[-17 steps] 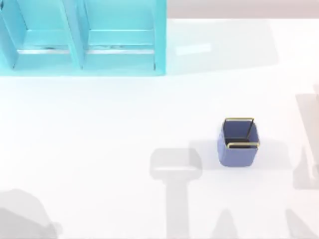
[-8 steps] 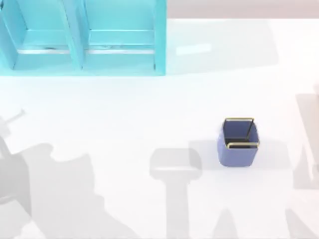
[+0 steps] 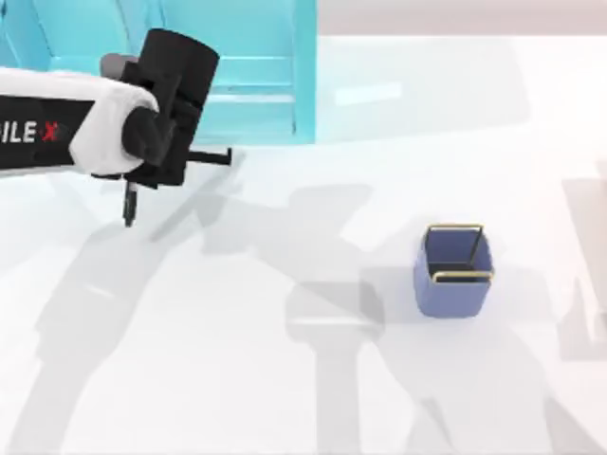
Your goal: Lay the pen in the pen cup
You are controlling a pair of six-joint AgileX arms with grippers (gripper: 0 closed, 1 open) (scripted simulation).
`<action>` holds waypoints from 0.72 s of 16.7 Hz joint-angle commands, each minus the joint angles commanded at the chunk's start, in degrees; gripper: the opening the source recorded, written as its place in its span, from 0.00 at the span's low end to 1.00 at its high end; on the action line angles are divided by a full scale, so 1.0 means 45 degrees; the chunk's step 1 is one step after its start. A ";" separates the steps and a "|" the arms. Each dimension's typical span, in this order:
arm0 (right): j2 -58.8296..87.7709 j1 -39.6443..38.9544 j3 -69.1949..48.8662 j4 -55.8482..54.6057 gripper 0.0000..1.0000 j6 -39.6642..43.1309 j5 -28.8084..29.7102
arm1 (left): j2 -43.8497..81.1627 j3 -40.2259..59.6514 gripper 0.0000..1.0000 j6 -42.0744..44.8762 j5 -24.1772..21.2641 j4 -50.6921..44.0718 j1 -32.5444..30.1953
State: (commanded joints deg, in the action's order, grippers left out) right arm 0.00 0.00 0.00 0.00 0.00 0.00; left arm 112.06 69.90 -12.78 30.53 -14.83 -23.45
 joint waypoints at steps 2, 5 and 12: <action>0.0000 0.0000 0.0000 0.0000 1.00 0.0000 0.0000 | 0.1232 0.1152 0.00 0.0228 0.2604 0.1266 -0.2298; 0.0000 0.0000 0.0000 0.0000 1.00 0.0000 0.0000 | 0.2805 0.3045 0.00 0.0448 0.6418 0.3196 -0.5393; 0.0000 0.0000 0.0000 0.0000 1.00 0.0000 0.0000 | 0.4980 0.7027 0.00 0.0519 1.3085 0.6929 -1.0225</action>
State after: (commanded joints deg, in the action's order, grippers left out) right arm 0.00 0.00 0.00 0.00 0.00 0.00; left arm 134.47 101.52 -10.45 89.41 16.35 -69.47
